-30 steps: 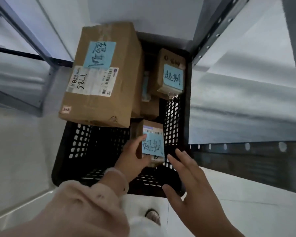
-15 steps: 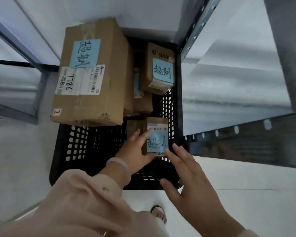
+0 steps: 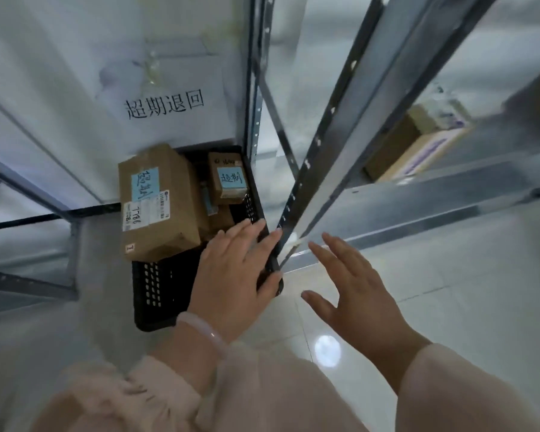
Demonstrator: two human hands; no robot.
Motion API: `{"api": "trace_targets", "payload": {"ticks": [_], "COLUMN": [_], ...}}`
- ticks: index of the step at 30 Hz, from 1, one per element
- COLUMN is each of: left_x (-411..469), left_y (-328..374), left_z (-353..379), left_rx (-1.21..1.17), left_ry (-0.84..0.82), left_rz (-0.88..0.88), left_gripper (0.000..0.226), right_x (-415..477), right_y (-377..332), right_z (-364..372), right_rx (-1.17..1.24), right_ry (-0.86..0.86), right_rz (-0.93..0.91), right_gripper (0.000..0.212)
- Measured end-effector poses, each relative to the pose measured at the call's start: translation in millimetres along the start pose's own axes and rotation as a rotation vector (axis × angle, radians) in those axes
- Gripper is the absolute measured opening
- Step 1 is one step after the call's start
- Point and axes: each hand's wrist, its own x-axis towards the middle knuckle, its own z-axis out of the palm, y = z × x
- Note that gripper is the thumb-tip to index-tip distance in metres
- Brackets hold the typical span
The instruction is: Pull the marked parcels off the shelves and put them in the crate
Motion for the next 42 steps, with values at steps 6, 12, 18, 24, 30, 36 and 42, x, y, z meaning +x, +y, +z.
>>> {"api": "trace_targets", "payload": {"ticks": [6,12,18,24,30,36,42], "left_x": [13.7,63.5,123.3,163.7,200.1,263.5,350.6], "left_y": [110.1,227.6,357.9,472.5,531.2,547.6,554.2], "left_z": [-42.8,-57.3,-40.6,5.3,54.1,93.5,126.3], "left_rx": [-0.019,-0.043,-0.058,-0.112,-0.153,-0.155,-0.148], "left_ry": [0.006,0.062,0.134,0.130,0.102,0.051,0.056], "left_rz": [0.281,0.412,0.469,0.461,0.419,0.342,0.289], "left_gripper": [0.059,0.060,0.060,0.063,0.064,0.065,0.063], "right_x": [-55.8,-107.7,-156.2,-196.7,-203.3,-159.2,-78.3], "right_y": [25.7,84.7,177.6,272.6,351.8,415.4,472.4], "right_z": [-96.6,-187.7,-269.6,-335.1,-364.6,-368.6,-393.3], "right_rx": [-0.069,-0.108,-0.116,-0.168,-0.146,-0.113,-0.076], "right_ry": [0.199,0.347,0.491,0.475,0.479,0.431,0.405], "right_rz": [0.169,0.258,0.340,0.376,0.407,0.412,0.364], "right_gripper": [0.076,0.076,0.077,0.081,0.080,0.081,0.079]}}
